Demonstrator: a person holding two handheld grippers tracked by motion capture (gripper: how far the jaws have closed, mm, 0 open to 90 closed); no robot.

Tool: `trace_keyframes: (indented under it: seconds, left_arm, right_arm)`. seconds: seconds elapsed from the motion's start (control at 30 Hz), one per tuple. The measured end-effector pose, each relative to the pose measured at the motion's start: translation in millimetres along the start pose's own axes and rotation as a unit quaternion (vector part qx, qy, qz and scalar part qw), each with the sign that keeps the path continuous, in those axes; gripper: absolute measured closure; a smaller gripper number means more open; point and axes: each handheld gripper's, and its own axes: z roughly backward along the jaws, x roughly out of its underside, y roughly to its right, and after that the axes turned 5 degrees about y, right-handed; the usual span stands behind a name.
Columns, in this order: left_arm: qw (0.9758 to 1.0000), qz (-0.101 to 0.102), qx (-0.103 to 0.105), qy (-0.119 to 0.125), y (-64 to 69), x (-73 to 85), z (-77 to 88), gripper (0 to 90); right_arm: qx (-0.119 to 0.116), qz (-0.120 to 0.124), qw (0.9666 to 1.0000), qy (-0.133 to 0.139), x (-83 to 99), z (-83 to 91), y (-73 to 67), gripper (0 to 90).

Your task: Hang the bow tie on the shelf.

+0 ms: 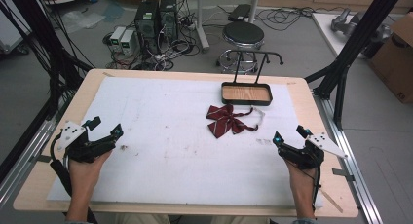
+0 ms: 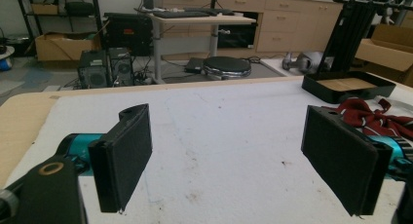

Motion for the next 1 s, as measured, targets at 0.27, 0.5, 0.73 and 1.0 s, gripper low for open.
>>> trace_keyframes:
  seconds: [0.27, 0.5, 0.73, 1.0]
  left_arm:
    - [1.0000, -0.001, 0.003, -0.006, 0.2, -0.8, -3.1, 19.8]
    - [1.0000, 0.000, 0.003, -0.007, 0.6, -0.5, -3.3, 19.8]
    - [1.0000, 0.000, 0.005, -0.008, 0.6, -0.9, -3.3, 19.7]
    - [1.0000, -0.001, 0.006, -0.006, 0.6, -1.8, -2.9, 19.8]
  right_arm:
    - [-0.003, 0.001, 1.0000, 0.001, -4.0, -2.8, -2.7, 10.2]
    - [-0.004, -0.001, 1.0000, 0.000, -7.4, -5.7, -4.7, 10.2]
    - [-0.010, -0.001, 0.9999, -0.003, -9.5, -10.2, -5.4, 10.3]
    - [-0.016, 0.001, 0.9999, -0.006, -13.1, -22.6, -8.5, 10.3]
